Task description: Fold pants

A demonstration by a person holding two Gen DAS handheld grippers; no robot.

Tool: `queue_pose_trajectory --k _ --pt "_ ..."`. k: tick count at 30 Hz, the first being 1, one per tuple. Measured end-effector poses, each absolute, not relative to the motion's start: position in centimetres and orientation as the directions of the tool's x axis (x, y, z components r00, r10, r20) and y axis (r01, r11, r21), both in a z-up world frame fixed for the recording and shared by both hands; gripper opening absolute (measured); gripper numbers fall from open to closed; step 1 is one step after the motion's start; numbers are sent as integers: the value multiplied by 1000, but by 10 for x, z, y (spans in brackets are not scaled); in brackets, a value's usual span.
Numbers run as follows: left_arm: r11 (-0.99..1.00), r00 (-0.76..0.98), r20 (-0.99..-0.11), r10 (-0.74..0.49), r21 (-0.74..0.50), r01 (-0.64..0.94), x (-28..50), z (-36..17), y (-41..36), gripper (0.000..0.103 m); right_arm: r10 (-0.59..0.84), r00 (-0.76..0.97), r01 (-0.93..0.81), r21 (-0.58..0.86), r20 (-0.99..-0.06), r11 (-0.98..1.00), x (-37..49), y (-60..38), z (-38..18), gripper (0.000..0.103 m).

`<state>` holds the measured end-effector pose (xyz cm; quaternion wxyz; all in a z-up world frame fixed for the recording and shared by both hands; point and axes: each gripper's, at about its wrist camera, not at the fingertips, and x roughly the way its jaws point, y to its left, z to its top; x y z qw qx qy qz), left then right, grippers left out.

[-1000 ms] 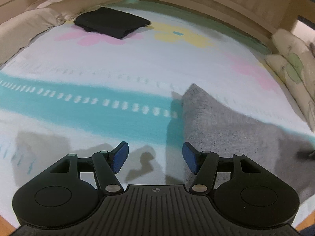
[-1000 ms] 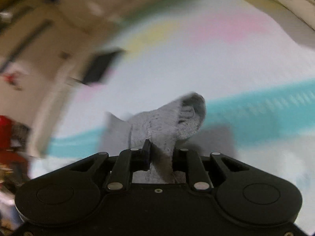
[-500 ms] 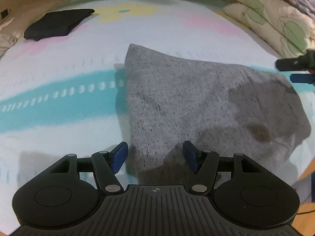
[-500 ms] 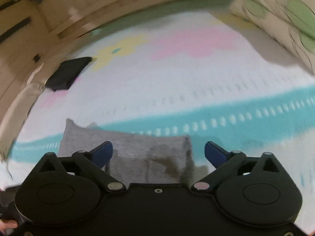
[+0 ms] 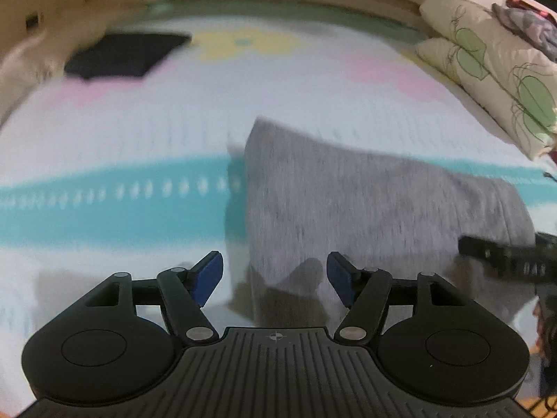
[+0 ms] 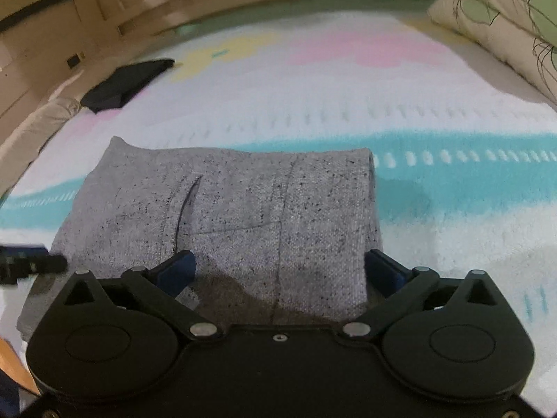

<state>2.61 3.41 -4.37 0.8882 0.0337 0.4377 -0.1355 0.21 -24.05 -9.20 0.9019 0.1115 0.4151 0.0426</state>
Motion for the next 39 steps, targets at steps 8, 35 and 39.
queue_pose_trajectory --k 8,35,39 --pt "964 562 -809 -171 -21 264 82 -51 4 64 150 685 13 217 -713 976 -1 -235 -92 103" --pt "970 482 -853 -198 -101 219 76 -59 24 76 192 675 -33 231 -712 972 -6 -242 -88 103" --pt "967 459 -867 -196 -95 235 61 -63 27 77 206 667 -48 235 -716 971 -7 -245 -87 103"
